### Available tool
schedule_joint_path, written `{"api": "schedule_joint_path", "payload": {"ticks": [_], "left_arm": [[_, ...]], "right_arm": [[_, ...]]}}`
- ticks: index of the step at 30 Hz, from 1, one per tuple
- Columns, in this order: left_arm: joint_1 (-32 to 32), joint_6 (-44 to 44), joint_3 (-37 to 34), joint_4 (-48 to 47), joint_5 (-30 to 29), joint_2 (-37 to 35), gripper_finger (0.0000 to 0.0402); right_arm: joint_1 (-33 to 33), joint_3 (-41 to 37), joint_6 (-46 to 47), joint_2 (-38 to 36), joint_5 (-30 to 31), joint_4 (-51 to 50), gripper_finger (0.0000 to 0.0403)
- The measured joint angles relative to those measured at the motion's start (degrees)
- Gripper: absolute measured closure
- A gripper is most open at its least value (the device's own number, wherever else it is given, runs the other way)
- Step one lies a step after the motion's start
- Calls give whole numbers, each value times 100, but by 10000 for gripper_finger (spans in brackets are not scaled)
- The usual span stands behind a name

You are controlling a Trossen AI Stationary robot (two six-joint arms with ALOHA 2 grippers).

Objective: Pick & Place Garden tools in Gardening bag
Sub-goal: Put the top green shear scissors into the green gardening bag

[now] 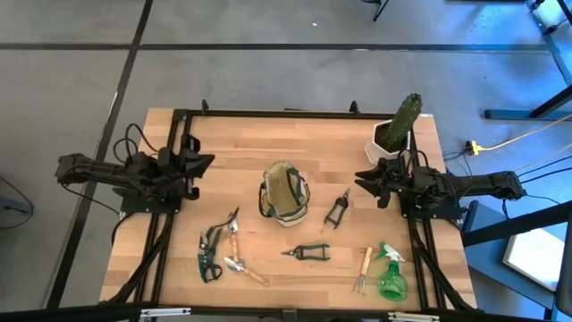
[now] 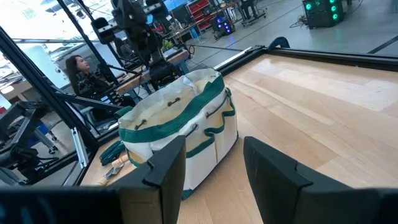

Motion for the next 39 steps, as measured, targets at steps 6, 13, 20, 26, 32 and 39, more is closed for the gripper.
{"api": "schedule_joint_path", "payload": {"ticks": [6,13,20,26,32,39], "left_arm": [[0,748,721,114,217,660,400],[-6,1143,1465,256,378,1734,400],[-29,518,1925,211,785,2803,400],[-363,8,2051,-4,918,3071,400],[-857,-157,2051,-733,142,2958,400],[-1322,-595,2056,-1768,-730,2926,400]], "right_arm": [[-2,0,-123,-1,-211,-36,238],[2,-4,-404,13,-1575,-183,238],[2,-4,-404,13,-1638,-172,238],[2,-4,-405,13,-1639,-170,238],[0,-2,-441,9,-528,155,238],[0,-2,-1448,10,403,984,238]]}}
